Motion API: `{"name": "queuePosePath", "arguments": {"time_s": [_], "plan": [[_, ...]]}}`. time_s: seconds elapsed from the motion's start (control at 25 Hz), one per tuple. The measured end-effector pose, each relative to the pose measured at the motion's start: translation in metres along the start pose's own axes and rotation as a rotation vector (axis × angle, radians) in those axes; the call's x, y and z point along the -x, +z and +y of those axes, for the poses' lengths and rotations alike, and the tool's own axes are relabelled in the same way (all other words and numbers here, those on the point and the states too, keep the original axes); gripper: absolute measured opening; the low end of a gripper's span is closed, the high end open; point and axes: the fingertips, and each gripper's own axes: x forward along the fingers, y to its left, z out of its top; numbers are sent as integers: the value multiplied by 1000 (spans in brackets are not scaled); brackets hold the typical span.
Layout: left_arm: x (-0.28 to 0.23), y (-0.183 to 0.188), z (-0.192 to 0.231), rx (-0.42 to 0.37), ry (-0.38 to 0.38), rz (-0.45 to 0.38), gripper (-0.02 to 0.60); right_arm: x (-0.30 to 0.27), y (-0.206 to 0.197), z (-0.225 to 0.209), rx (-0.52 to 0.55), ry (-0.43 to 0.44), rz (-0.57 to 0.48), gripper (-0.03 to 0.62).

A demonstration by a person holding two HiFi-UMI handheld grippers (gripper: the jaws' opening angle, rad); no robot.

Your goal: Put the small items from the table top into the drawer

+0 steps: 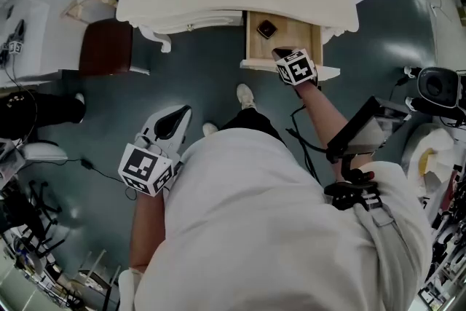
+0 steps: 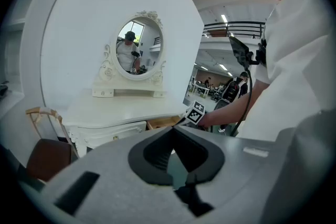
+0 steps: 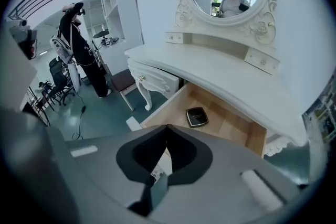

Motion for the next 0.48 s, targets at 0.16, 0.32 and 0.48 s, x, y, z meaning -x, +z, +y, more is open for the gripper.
{"name": "queuePosePath", "arguments": {"time_s": [0.16, 0.32, 0.48], "plan": [[24, -15, -2, -57, 2, 16, 2, 29, -4, 41, -3, -4, -24, 2], [39, -27, -4, -68, -19, 11, 2, 51, -5, 80, 8, 7, -57, 2], [55, -40, -6, -86, -29, 19, 2, 71, -4, 123, 39, 29, -88, 2]]}}
